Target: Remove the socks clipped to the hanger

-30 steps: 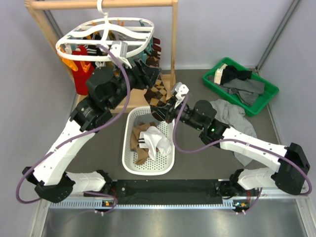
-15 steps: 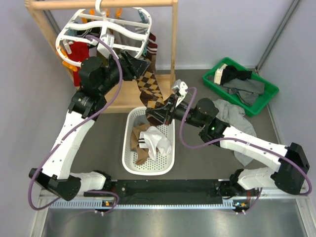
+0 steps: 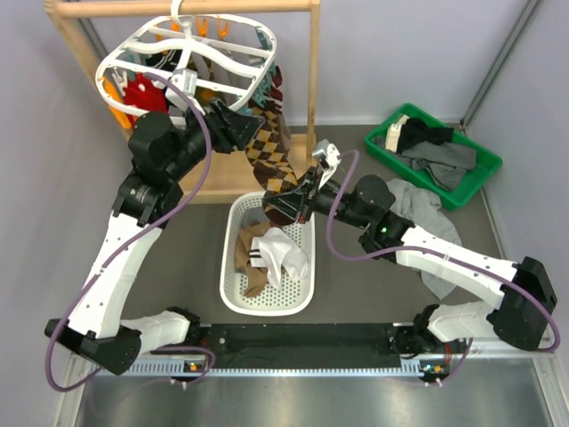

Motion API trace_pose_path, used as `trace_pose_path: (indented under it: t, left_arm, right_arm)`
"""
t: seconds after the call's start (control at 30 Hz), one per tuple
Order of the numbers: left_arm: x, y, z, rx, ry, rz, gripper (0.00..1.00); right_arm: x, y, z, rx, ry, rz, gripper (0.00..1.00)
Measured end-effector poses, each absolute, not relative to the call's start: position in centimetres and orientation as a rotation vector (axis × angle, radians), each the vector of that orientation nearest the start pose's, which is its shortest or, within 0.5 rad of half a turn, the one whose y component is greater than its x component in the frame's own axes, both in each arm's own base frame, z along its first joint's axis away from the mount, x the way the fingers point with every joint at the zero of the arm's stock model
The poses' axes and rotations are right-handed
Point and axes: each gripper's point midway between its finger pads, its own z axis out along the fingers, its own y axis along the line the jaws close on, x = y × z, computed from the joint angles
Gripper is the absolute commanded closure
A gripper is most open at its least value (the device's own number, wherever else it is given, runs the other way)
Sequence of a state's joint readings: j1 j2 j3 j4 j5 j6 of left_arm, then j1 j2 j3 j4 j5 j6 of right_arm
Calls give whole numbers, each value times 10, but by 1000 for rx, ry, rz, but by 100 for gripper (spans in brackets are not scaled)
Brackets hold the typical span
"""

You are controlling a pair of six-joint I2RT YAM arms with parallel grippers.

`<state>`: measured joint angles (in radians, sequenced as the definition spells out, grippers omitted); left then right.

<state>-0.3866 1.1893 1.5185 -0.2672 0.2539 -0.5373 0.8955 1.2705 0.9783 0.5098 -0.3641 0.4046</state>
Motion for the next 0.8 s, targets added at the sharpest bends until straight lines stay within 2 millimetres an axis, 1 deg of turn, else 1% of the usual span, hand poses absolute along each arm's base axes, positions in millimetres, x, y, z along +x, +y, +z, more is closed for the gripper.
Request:
trace_pose_path:
  t: [0.13, 0.33, 0.5, 0.67, 0.8]
  left_arm:
    - [318, -198, 472, 89, 1593, -914, 38]
    - [321, -193, 459, 65, 1630, -877, 38]
    - [320, -192, 448, 62, 1651, -866, 32]
    - [320, -189, 449, 61, 1645, -850, 30]
    - [316, -184, 450, 54, 1633, -836, 29]
  right_arm:
    - [207, 383, 366, -676, 1341, 1323, 100]
    - [206, 383, 367, -667, 1344, 1336, 100]
    - [204, 382, 371, -660, 1337, 1352, 100]
    - [199, 379, 380, -658, 1312, 1375, 100]
    - [197, 379, 382, -655, 1308, 1393, 100]
